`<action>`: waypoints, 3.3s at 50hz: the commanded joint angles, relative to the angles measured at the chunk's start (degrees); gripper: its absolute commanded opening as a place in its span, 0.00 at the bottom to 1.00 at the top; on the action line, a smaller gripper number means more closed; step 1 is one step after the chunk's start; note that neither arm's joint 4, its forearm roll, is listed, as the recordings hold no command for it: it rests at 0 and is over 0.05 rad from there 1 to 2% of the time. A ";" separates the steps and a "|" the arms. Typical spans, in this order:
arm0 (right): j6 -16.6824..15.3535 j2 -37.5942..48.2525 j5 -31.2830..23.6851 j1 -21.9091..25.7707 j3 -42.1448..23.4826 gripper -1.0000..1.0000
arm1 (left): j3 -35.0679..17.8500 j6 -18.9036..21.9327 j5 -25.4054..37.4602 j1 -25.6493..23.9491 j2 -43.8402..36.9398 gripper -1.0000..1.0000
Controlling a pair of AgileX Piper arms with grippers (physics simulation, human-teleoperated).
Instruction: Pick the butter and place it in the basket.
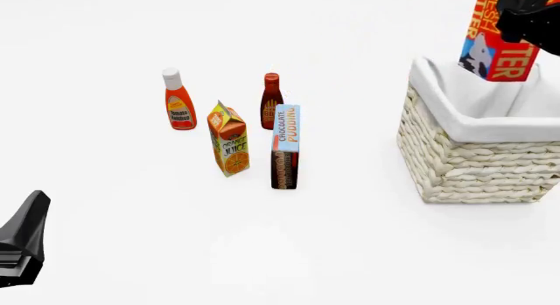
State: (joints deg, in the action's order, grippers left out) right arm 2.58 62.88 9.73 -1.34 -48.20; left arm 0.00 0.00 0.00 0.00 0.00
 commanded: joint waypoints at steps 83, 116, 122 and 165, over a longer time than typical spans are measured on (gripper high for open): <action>3.11 7.81 8.46 -5.78 0.81 0.00 | 0.00 0.00 0.00 0.00 0.00 1.00; 2.90 9.43 11.30 -7.33 1.72 0.00 | 0.00 0.00 0.00 0.00 0.00 1.00; 2.89 9.61 11.50 -7.40 1.71 0.00 | 0.00 0.00 0.00 0.00 0.00 1.00; 1.45 16.22 14.83 -7.54 -0.74 0.00 | 0.00 0.00 0.00 0.00 0.00 1.00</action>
State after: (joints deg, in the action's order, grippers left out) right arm 3.12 78.39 23.53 -8.85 -47.88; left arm 0.00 0.00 0.00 0.00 0.00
